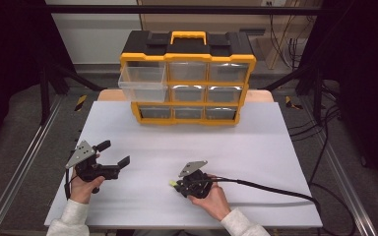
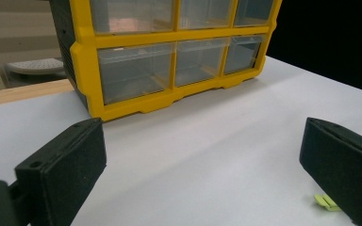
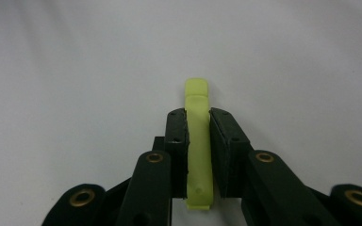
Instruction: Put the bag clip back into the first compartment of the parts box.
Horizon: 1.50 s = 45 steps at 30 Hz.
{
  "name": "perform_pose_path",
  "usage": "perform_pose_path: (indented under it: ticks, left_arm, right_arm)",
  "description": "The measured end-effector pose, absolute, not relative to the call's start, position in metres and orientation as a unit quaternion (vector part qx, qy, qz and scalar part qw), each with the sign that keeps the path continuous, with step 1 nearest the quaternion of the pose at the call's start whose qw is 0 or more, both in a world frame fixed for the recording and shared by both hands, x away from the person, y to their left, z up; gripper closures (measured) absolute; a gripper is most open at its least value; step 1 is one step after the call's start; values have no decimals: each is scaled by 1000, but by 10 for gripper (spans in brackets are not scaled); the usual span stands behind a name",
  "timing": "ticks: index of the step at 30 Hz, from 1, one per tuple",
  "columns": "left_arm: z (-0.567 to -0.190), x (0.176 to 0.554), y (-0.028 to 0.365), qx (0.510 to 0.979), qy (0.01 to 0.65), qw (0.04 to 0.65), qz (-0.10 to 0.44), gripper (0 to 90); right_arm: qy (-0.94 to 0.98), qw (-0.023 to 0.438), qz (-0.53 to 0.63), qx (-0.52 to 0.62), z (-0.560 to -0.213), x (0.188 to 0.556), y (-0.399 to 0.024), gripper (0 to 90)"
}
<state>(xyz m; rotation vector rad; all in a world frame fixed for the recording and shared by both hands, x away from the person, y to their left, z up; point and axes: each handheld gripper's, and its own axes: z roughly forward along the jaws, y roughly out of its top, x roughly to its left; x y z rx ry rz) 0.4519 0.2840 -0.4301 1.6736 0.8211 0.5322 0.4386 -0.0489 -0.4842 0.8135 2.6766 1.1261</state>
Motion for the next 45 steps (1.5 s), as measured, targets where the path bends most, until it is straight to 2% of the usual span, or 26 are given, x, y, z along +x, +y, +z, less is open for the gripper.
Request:
perform_pose_path:
  ticks: [25, 45]
  left_arm:
    - [-430, 452, 282, 716, 347, 562, 228, 10]
    - [-430, 453, 283, 714, 349, 562, 229, 10]
  right_arm:
    - [869, 89, 412, 259, -445, 435, -66, 777]
    - [830, 114, 473, 274, -396, 439, -91, 778]
